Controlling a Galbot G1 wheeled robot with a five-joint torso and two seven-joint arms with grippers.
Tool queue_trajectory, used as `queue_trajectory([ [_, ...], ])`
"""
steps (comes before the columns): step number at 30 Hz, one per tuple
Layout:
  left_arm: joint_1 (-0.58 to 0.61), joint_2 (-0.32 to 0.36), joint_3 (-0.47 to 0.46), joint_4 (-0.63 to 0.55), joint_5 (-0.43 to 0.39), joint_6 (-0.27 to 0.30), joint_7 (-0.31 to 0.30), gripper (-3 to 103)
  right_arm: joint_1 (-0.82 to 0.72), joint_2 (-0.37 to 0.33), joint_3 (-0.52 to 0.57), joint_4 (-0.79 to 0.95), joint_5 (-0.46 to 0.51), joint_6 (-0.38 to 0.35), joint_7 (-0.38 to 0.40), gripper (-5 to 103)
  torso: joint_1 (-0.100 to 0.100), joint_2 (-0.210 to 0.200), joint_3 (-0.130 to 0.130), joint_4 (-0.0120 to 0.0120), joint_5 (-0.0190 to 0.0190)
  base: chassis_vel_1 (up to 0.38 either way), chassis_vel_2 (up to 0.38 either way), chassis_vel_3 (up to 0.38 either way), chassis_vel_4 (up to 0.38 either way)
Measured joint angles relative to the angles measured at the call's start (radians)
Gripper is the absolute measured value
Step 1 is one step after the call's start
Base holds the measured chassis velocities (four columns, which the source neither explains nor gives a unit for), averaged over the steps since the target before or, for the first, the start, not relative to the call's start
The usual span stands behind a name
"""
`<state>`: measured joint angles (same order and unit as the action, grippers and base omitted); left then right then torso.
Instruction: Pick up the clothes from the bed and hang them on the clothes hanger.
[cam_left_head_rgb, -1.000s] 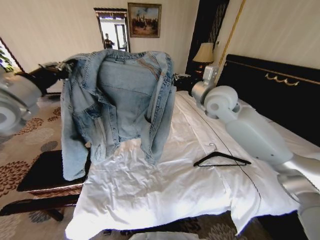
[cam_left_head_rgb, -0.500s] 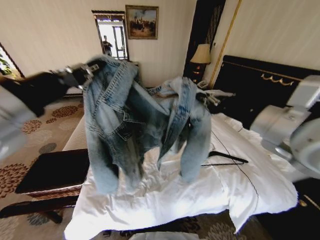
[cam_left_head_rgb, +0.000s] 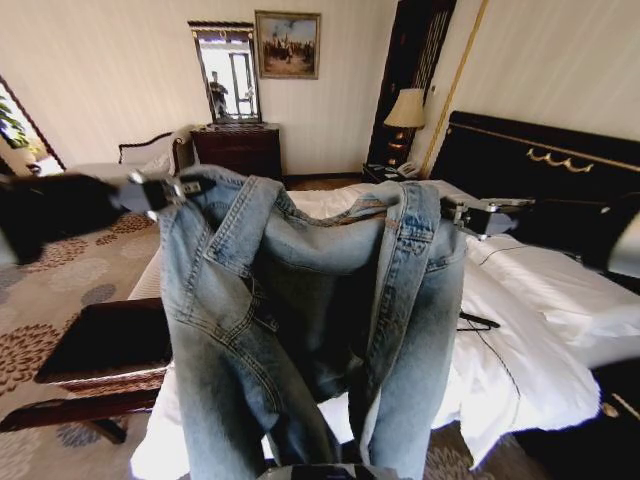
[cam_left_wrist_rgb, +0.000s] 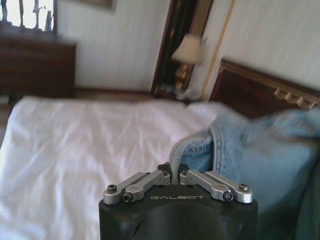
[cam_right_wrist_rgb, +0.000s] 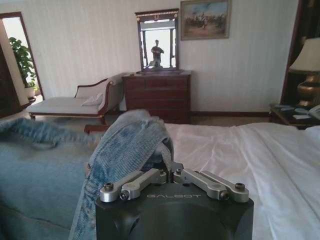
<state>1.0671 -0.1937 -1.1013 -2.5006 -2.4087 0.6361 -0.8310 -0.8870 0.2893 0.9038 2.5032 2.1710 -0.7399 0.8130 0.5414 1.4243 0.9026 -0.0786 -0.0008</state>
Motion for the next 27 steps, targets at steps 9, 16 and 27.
queue_trajectory([
  [9, 0.088, -0.269, 0.587, 0.135, 0.643, -0.006, 0.124, 3, -0.011, 0.338, -0.895, -0.241, -0.744, 0.001, -0.272, 1, 0.000, 0.000, 0.000, -0.0004, 0.0015, 0.000, 0.000, 0.000, 0.000],
  [16, 0.039, -0.366, 0.693, 0.333, 0.842, -0.025, 0.222, 3, 0.195, 0.467, -1.130, -0.472, -0.930, 0.008, -0.344, 1, 0.000, 0.000, 0.000, 0.0001, 0.0003, 0.000, 0.000, 0.000, 0.000],
  [27, -0.153, -0.512, 0.869, 0.602, 1.086, -0.087, 0.361, 3, 0.430, 0.647, -1.289, -0.790, -1.111, 0.110, -0.377, 1, 0.000, 0.000, 0.000, 0.0000, 0.0005, 0.000, 0.000, 0.000, 0.000],
])
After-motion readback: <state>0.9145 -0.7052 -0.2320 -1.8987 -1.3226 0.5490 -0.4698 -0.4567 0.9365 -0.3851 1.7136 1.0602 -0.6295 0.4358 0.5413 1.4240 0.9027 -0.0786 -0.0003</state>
